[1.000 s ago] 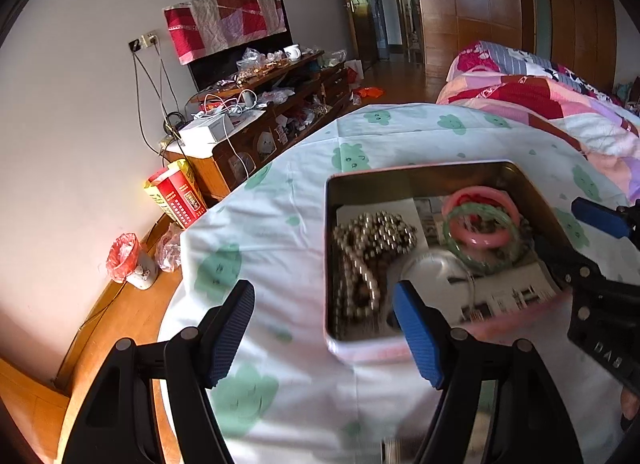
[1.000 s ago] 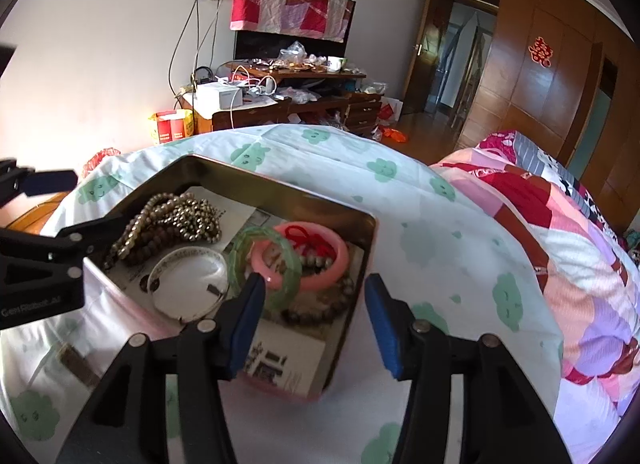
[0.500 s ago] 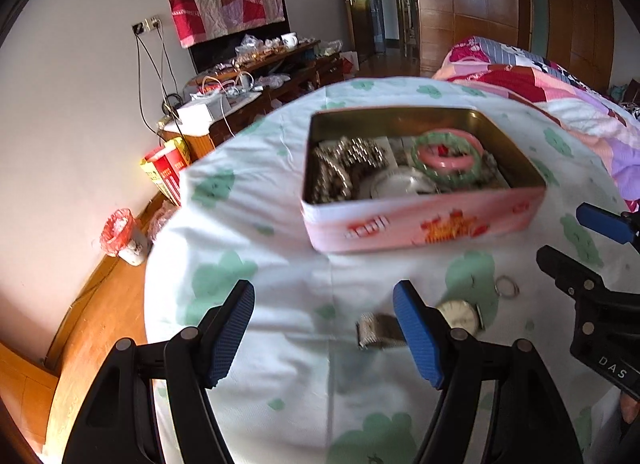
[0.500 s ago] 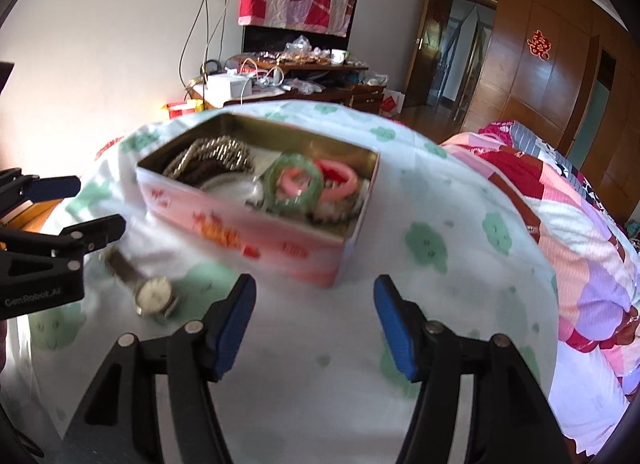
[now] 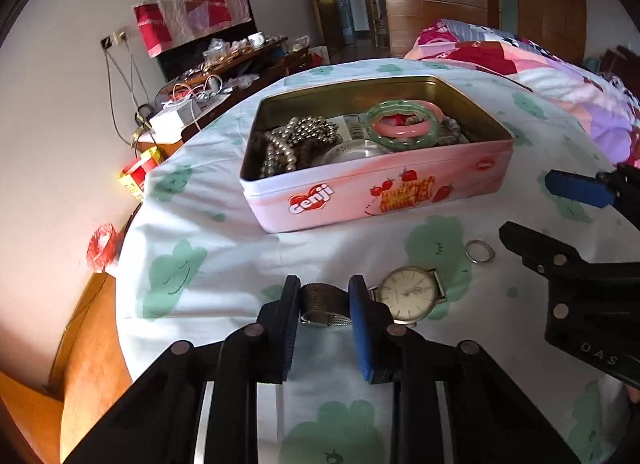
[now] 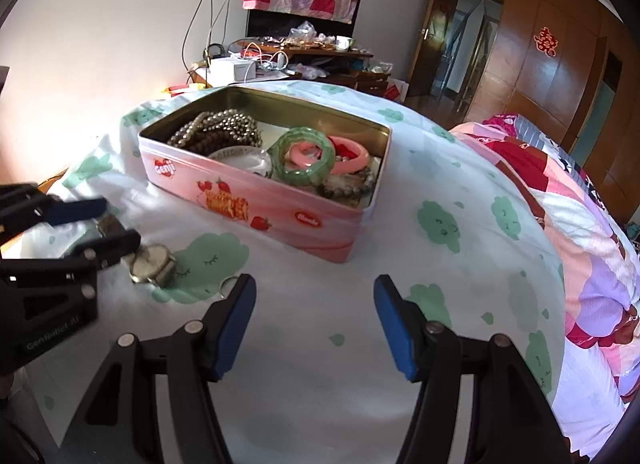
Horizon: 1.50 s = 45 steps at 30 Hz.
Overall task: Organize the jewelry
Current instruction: 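Move both grippers back over the wristwatch and small ring, then grasp the wristwatch strap with the left gripper while right grasps the silver ring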
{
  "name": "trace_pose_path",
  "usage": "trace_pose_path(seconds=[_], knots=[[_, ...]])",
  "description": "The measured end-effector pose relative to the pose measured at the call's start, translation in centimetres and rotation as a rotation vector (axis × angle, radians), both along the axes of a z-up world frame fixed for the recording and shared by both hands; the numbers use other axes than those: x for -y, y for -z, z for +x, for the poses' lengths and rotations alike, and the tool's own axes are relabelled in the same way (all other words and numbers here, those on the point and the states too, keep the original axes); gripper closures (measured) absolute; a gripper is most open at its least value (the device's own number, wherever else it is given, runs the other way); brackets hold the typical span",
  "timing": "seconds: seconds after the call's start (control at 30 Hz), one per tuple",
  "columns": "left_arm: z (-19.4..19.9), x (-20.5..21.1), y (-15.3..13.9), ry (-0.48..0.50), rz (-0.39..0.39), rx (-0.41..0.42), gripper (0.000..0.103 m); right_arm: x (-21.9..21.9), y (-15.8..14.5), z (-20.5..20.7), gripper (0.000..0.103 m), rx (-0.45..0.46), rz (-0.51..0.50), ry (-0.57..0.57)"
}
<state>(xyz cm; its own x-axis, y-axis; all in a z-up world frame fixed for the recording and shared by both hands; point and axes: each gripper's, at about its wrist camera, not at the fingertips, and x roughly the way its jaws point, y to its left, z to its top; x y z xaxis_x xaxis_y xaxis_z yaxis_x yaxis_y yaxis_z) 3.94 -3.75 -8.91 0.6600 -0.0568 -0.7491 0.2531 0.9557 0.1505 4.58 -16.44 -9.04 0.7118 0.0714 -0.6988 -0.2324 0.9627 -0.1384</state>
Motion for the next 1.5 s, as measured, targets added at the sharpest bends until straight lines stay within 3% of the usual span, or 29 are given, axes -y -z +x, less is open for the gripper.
trace_pose_path(seconds=[0.37,0.6,0.87,1.2,1.5], knots=[[0.6,-2.8,-1.3,-0.061,-0.036,0.024,0.082,-1.9,0.5,0.0,0.04,-0.064,0.02,-0.092],[0.7,-3.1,-0.7,-0.063,-0.044,0.013,0.082,-2.4,1.2,0.4,0.045,-0.121,0.016,-0.143],[0.6,-3.3,-0.6,-0.068,-0.053,0.011,0.082,-2.2,1.2,0.2,0.068,-0.136,0.063,-0.177],[0.6,-3.3,-0.6,-0.066,-0.05,0.011,0.082,-2.4,1.1,0.2,0.085,-0.123,0.038,-0.179],[0.5,-3.2,-0.5,-0.065,-0.051,0.01,0.082,-2.7,1.2,0.0,0.085,-0.111,0.012,-0.179]])
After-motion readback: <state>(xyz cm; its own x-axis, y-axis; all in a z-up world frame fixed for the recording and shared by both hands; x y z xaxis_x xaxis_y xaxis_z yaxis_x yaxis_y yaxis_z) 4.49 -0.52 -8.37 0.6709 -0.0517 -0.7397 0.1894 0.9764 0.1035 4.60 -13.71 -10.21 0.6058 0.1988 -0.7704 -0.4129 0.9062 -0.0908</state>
